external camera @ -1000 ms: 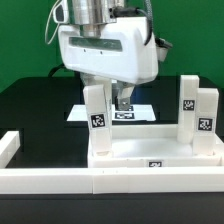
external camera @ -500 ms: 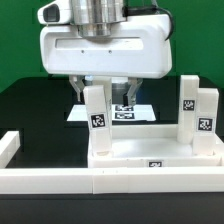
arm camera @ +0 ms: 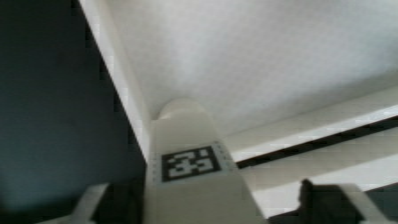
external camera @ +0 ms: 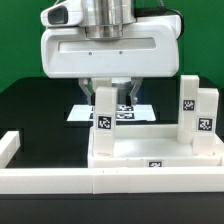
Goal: Assemble desk
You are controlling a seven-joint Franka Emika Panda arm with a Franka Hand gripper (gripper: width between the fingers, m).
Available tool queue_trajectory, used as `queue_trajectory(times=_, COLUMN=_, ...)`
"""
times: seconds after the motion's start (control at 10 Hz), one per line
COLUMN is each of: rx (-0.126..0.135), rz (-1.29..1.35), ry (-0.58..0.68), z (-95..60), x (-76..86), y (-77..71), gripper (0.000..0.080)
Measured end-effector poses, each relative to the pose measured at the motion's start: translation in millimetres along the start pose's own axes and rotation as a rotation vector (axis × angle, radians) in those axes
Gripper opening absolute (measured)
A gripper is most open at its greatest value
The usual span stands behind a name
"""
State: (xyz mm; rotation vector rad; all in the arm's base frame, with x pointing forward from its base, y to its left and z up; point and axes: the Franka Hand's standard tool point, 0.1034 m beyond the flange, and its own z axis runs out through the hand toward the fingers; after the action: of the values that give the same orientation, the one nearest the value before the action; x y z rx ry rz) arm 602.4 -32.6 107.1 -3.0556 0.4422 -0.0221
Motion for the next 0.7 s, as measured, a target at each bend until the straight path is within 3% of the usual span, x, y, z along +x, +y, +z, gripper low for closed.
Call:
queue_trajectory(times=0.1, rx=-0.004, rz=0.082, ry=0.000, z=0.6, x=0.0, y=3.1, gripper=0.0299)
queue_trajectory(times=0.4, rx=-0.002, rz=0.264, ry=0.000, z=1.0, x=-0.2, y=3.0, gripper=0.0290)
queue_trajectory(times=0.6, rx=0.018, rz=0.577, ry=0.014, z=3.1, x=0.3, y=3.2, gripper=0.0290)
queue_trajectory(times=0.7, rx=0.051, rz=0.778, ry=0.000, z=3.1, x=1.7, y=3.4, gripper=0.0290)
